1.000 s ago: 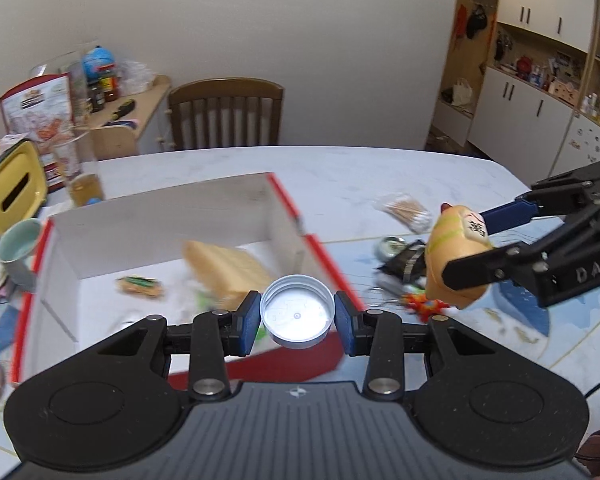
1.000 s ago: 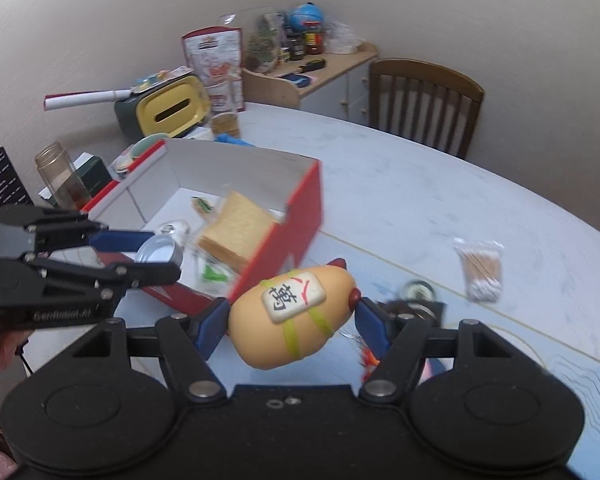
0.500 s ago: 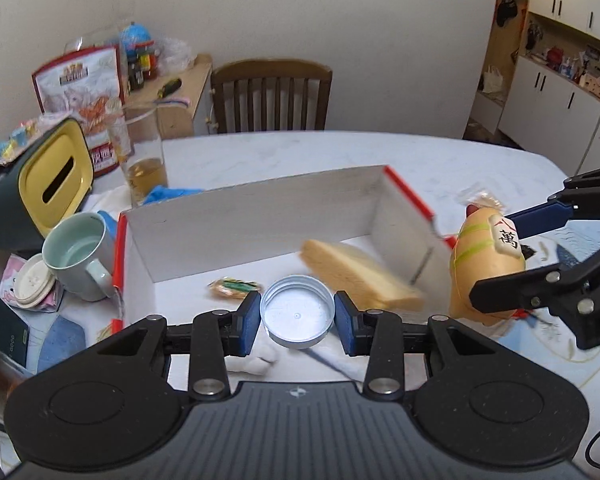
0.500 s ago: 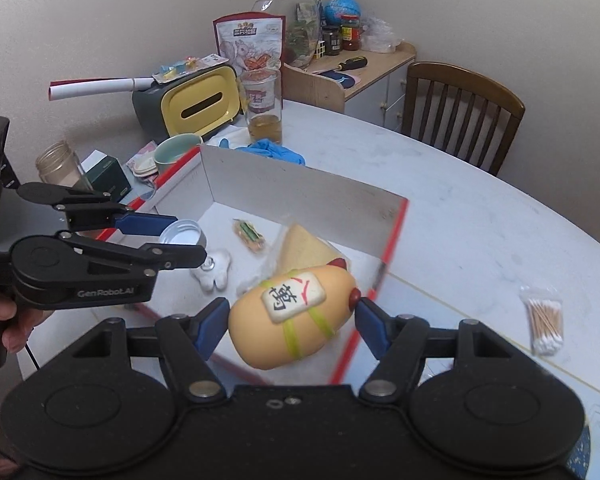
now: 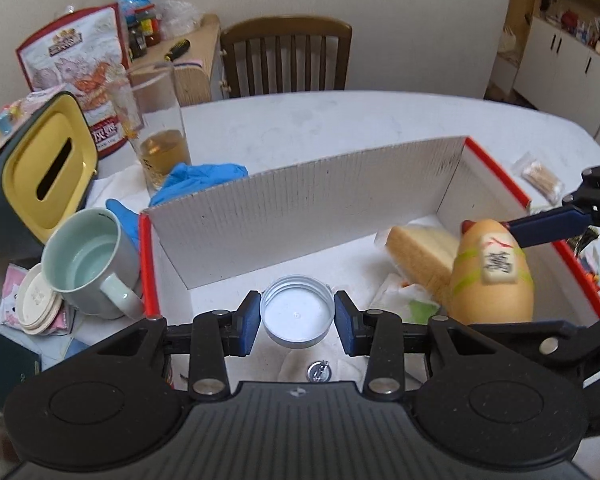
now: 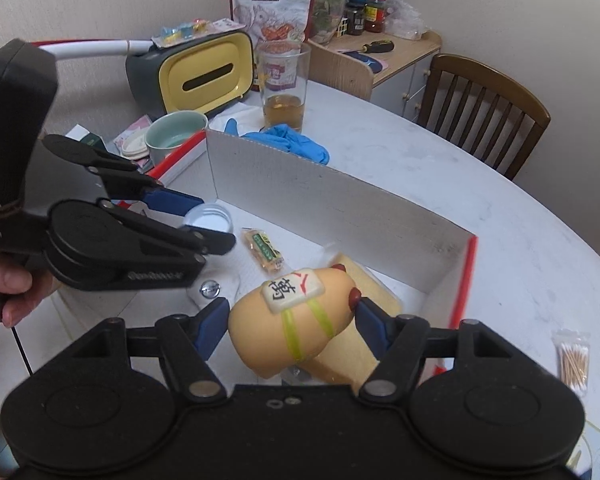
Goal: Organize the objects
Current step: 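Carry the yellow toy and white lid into the red box and open both grippers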
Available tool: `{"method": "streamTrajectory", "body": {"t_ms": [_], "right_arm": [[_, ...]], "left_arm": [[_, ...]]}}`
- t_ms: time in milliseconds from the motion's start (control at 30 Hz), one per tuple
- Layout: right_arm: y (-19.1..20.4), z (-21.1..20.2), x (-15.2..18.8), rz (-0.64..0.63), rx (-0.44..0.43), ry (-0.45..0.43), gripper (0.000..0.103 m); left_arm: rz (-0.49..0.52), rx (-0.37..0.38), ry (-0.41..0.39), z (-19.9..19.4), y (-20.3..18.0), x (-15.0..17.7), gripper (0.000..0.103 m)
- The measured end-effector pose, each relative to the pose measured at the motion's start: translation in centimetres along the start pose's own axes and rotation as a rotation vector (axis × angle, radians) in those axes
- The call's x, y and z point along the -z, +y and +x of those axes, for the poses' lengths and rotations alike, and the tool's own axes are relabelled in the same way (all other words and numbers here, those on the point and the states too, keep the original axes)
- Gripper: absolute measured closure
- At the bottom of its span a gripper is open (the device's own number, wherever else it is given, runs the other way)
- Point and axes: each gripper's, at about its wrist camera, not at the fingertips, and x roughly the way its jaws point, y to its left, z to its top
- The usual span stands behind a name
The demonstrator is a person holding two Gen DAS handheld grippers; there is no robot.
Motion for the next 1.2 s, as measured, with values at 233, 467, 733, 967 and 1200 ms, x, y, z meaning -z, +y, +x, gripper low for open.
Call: {"method": "streamTrajectory", "body": {"t_ms": [233,467,733,967,1200], "right_arm": [[1.4,2.9,-0.5,-0.032,-0.001,0.05,0.035],[3.4,4.7,-0.2,-0.101,-0.009,0.091,0.035],[3.8,5.6,0.1,-0.084,-0.005,0.117,0.034],[3.1,4.6,-0.1,-0.024,-0.032,0.095,0.028],[2.3,2.5,-0.3,0.002,-0.05,0.056,0.024]], "left_arm": [[0.018,-0.006,0.058,2.1,0.4,-0.3,0.065],[0.053,-0.006,0.1,3.3,0.0,-0.6,0.065],[0.041,0.015,0.184,4.8,-0.1,-0.4,0.065],[0.004,0.037,0.219,5.3,0.4,-0.3,0.065],[0.056,0.015,0.228,5.4,-0.1,-0.2,0.062]]}}
